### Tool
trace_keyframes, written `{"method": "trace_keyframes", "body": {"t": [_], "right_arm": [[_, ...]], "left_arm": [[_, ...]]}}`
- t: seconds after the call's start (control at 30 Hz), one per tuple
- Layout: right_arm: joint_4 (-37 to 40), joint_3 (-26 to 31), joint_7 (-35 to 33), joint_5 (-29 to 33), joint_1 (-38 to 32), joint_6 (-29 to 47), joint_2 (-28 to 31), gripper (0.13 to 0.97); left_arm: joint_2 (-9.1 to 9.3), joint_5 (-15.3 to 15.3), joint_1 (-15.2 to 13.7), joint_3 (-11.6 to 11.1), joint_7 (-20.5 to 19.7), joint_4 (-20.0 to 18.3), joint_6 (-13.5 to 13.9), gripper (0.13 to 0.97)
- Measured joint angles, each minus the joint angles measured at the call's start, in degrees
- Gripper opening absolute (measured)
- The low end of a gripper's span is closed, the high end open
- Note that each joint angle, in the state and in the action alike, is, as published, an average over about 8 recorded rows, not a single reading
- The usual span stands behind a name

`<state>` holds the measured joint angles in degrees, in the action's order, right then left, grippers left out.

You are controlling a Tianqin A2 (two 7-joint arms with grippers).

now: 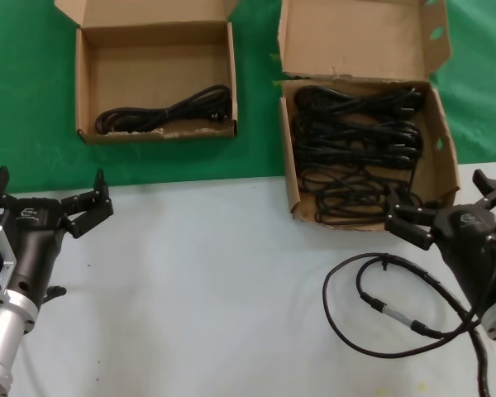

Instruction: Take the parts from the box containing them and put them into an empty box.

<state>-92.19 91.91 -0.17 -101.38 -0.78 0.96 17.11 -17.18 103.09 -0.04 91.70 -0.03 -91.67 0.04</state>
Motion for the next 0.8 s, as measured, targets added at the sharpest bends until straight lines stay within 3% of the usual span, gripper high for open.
{"method": "trace_keyframes", "body": {"t": [0.8], "right_arm": [[0.0, 0.0, 0.0, 0.0, 0.0, 0.0, 0.0, 0.966]], "left_arm": [[0.00, 0.0, 0.0, 0.0, 0.0, 0.0, 0.0, 0.966]]}}
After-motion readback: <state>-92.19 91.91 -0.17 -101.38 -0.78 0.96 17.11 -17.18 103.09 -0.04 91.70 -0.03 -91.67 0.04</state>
